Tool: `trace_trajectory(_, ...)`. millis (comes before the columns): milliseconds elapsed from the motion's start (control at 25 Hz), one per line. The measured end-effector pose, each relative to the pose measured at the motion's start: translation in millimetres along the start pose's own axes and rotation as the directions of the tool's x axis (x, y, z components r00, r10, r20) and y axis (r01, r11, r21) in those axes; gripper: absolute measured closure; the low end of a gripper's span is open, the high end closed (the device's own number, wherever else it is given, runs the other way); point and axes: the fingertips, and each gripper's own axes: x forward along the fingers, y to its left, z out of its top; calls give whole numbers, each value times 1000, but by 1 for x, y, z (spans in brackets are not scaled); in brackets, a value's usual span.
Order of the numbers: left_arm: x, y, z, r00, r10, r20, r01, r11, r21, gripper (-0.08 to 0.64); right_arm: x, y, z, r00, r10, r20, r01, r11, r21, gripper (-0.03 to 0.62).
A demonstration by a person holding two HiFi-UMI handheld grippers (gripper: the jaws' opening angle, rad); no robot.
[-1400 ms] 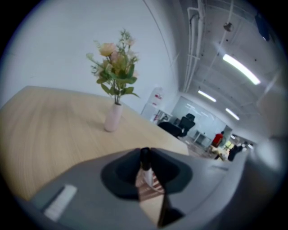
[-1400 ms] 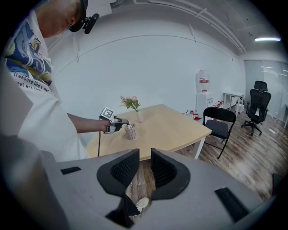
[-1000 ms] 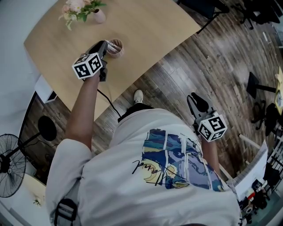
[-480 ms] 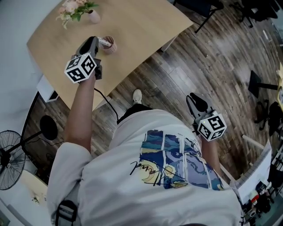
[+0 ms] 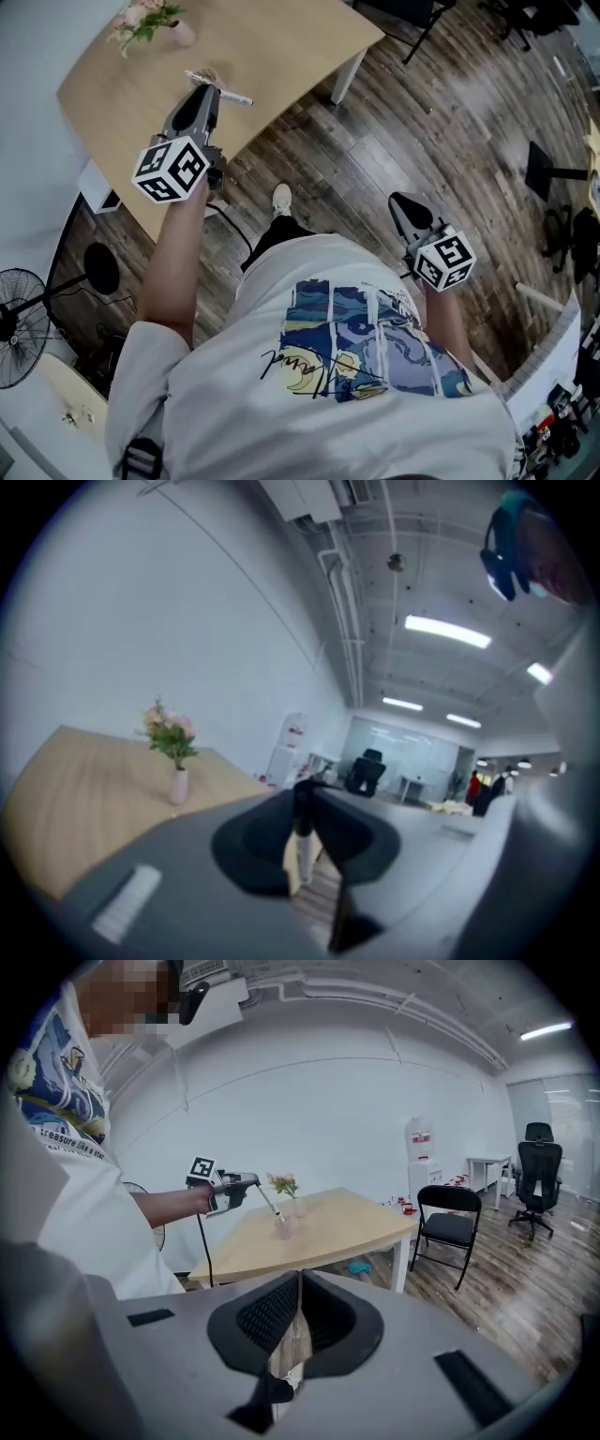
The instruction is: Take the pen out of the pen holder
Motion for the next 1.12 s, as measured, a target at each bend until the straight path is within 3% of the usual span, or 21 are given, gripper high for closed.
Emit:
trace_trajectory(280,-40,-95,-27,995,-91,-50,91,996,0,489,-27,3,-14,997,71,3,-71,997,-10,584)
trace_trajectory(640,-86,-198,-63,973,-207,-105,209,978,11,489,-61,15,-28,990,136,24,-134,990,-49,584)
trace_trajectory(880,-111,-221,-72,963,-244,-118,247,969,14,489,-69,26,-32,988,150,31,-148,986,-71,584)
trace_trajectory(1120,-124,-219,-75,966,-231,-116,234,972,13,489,-65,36,-30,984,176,29,-172,981,-93,584)
